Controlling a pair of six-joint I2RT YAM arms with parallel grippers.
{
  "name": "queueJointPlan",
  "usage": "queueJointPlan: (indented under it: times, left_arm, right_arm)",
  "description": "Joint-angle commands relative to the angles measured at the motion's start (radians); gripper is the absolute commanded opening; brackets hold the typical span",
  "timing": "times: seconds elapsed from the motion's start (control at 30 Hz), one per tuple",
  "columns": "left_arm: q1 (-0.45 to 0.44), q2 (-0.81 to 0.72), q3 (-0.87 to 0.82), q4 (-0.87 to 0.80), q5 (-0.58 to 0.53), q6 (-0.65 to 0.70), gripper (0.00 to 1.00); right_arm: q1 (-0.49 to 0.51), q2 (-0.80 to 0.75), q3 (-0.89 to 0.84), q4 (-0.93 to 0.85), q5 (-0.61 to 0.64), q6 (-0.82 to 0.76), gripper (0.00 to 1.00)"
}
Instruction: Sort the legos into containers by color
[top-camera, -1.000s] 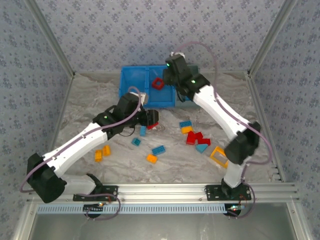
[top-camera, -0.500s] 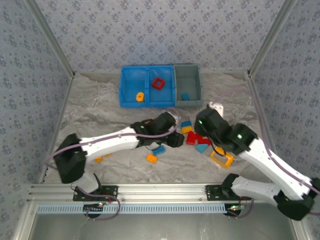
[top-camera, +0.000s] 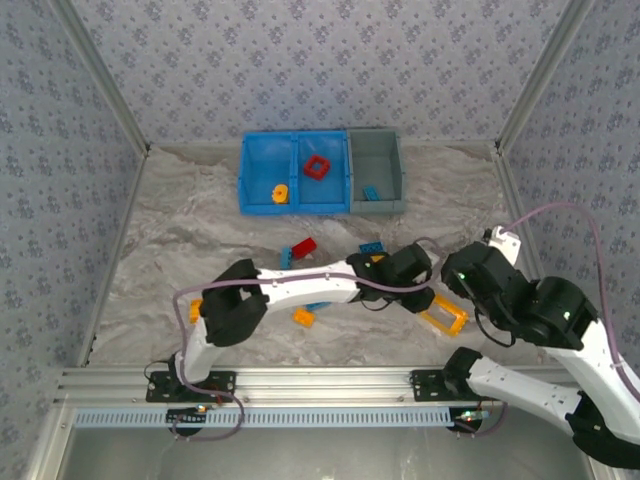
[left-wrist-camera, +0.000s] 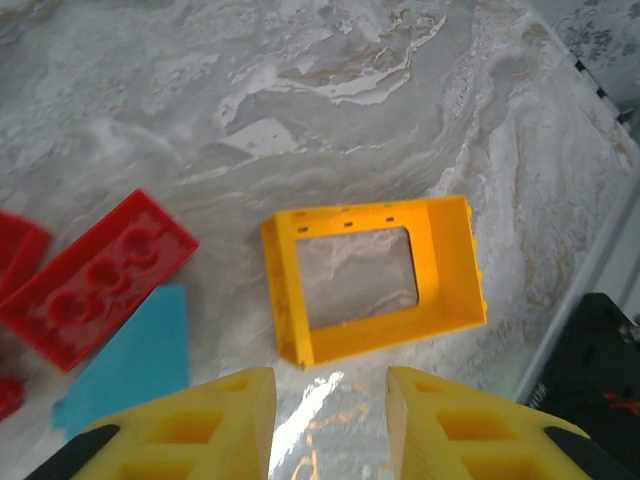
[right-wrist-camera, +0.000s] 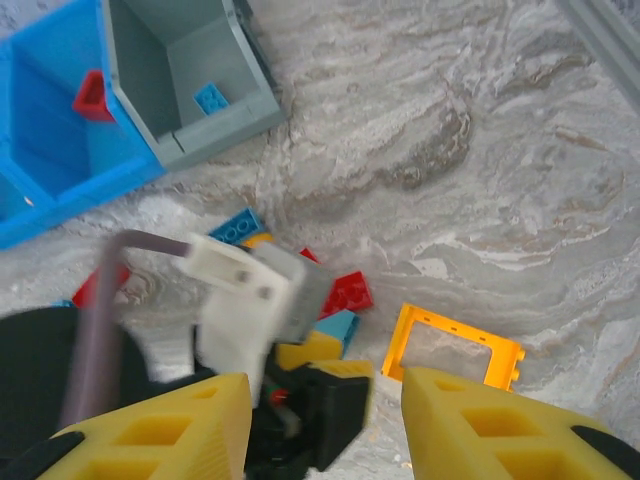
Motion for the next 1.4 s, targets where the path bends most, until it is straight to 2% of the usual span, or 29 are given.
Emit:
queueJointPlan:
  times: [0.0, 0.17, 0.57, 0.87, 1.07, 1.23, 1.37]
  left_arm:
    - [-0.015, 0.084, 0.124, -0.112, -0.077, 0.038, 0.36]
    - [-0.022, 0.19, 0.277, -0.204, -0.111, 0.048, 0.37]
    - [-0.037, 0.339, 0.447, -0.309, -0.133, 0.06, 0.35]
    - [-0.039, 0.371, 0.482, -0.319, -0.129, 0.06, 0.17]
    - [-0.039, 0.334, 0.474, -0.318, -0.15, 0.047, 0.0]
    - [-0.036, 0.212, 0.425, -0.336, -0.252, -0.017, 0.0]
    - [-0.007, 0.054, 0.304, -0.365, -0.35, -0.073, 0.0]
  right_arm:
    - [-0.004, -0.029, 0.068, -0.055, 0.088, 0.031, 0.46]
    - [-0.006, -0.072, 0.113, -0.028, 0.12, 0.0, 0.47]
    - [-0.009, -0.095, 0.087, -0.028, 0.116, 0.006, 0.47]
    - [-0.009, -0.096, 0.072, -0.018, 0.111, 0.0, 0.48]
    - [-0.009, -0.104, 0.069, 0.002, 0.094, -0.033, 0.48]
    - [-0.009, -0.11, 0.08, 0.112, 0.021, -0.173, 0.49]
    - [-0.009, -0.069, 0.117, 0.157, -0.043, -0.261, 0.51]
